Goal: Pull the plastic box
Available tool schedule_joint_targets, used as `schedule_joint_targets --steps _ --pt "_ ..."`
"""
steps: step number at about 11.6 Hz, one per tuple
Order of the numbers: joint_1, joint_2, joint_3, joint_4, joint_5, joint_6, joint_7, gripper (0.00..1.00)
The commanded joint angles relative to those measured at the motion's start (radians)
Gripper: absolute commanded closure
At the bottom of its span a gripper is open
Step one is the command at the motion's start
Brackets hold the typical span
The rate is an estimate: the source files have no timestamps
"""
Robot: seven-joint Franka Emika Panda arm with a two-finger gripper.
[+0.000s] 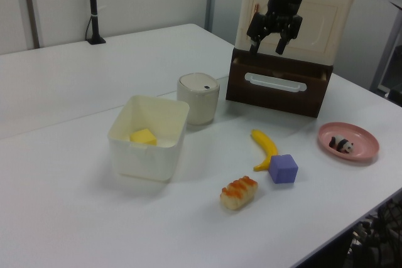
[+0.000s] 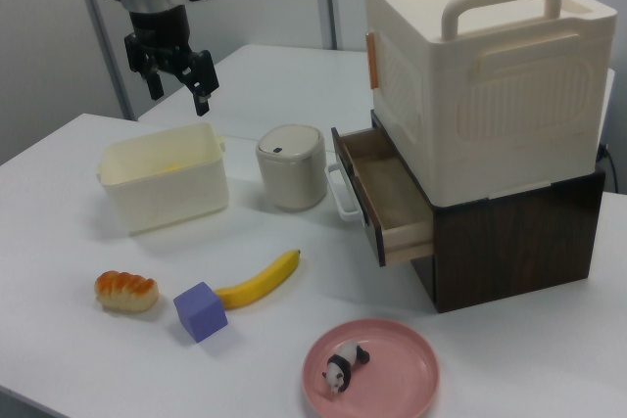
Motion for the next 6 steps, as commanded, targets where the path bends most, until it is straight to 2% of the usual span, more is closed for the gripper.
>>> schedule_joint_targets --steps 1,4,6 --pt "-0.007 -0.005 0.003 -0.007 0.031 0.028 -0.023 0.00" --pt "0.007 0.025 0.003 -0.006 0.031 0.074 -0.050 0.00" --pt "0.067 0.100 0.005 0.000 0.025 0.165 -0.081 0.00"
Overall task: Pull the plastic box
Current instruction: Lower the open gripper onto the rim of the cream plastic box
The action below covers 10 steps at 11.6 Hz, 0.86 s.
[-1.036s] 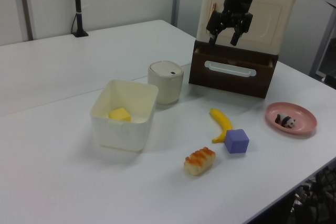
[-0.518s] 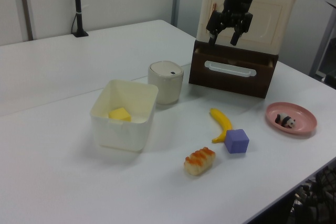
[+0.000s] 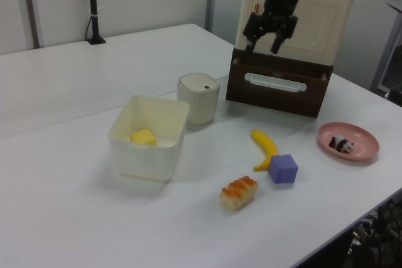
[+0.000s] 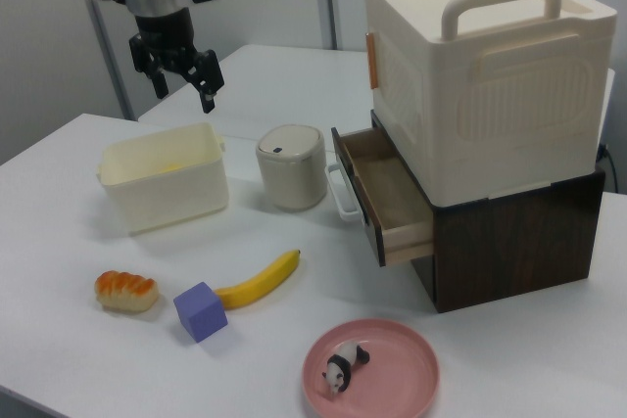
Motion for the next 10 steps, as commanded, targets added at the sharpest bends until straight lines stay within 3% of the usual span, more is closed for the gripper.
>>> schedule_joint_targets --steps 1,3,6,10 --pt "0.099 0.118 -0.004 0.002 0.013 0.140 -0.102 0.00" --pt "0.159 0.177 -0.002 0.002 0.014 0.247 -0.273 0.00" --pt "0.237 0.265 -0.005 0.035 -0.002 0.332 -0.398 0.00" --pt "0.302 0.364 -0.004 0.042 -0.123 0.340 -0.577 0.00"
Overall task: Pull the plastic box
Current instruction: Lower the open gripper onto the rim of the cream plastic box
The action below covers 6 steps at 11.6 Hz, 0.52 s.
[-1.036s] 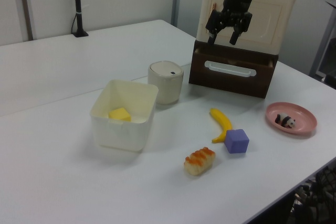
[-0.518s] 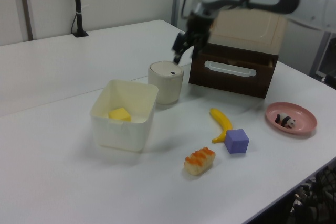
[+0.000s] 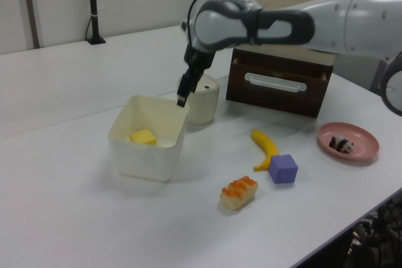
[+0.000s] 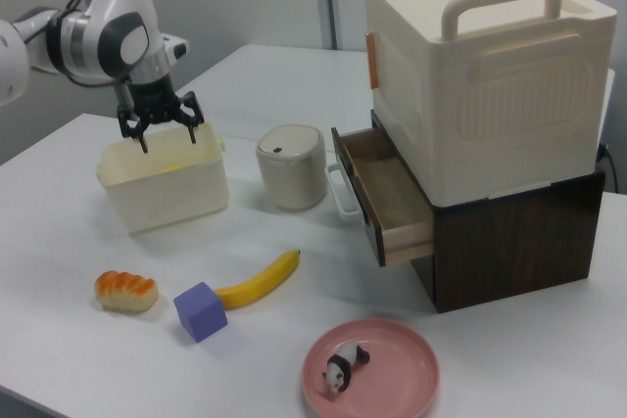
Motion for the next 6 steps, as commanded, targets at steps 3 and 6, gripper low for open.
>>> schedule_joint_targets --steps 3,6 --pt "0.068 0.098 -0.012 0.021 -0.094 0.037 -0.106 0.00" --pt "0.073 0.101 -0.010 0.019 -0.094 0.059 -0.107 0.00"
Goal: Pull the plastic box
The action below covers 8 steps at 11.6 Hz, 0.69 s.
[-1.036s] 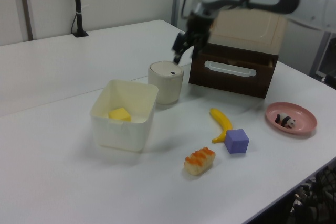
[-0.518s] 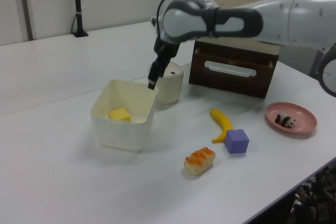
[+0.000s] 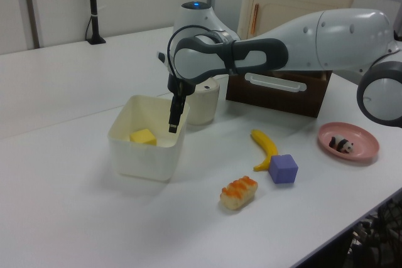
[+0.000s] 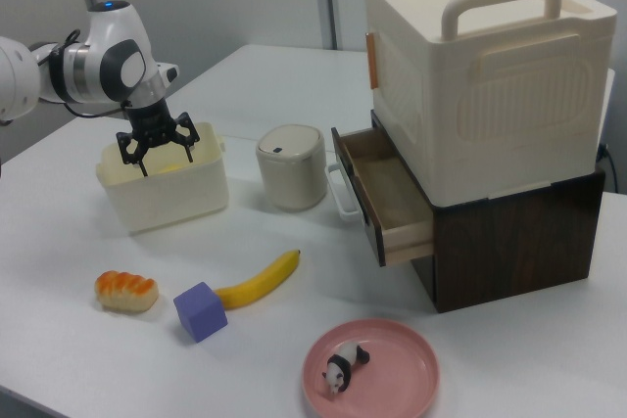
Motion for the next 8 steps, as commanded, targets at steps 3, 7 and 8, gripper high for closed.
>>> schedule_joint_targets --steps 3,7,8 --pt "0.012 0.005 -0.012 -0.019 -0.040 0.011 -0.032 0.00" --pt "0.006 -0.020 -0.013 -0.080 -0.046 0.000 -0.034 0.00" --pt "0.005 -0.034 -0.015 -0.114 -0.046 0.000 -0.032 0.00"
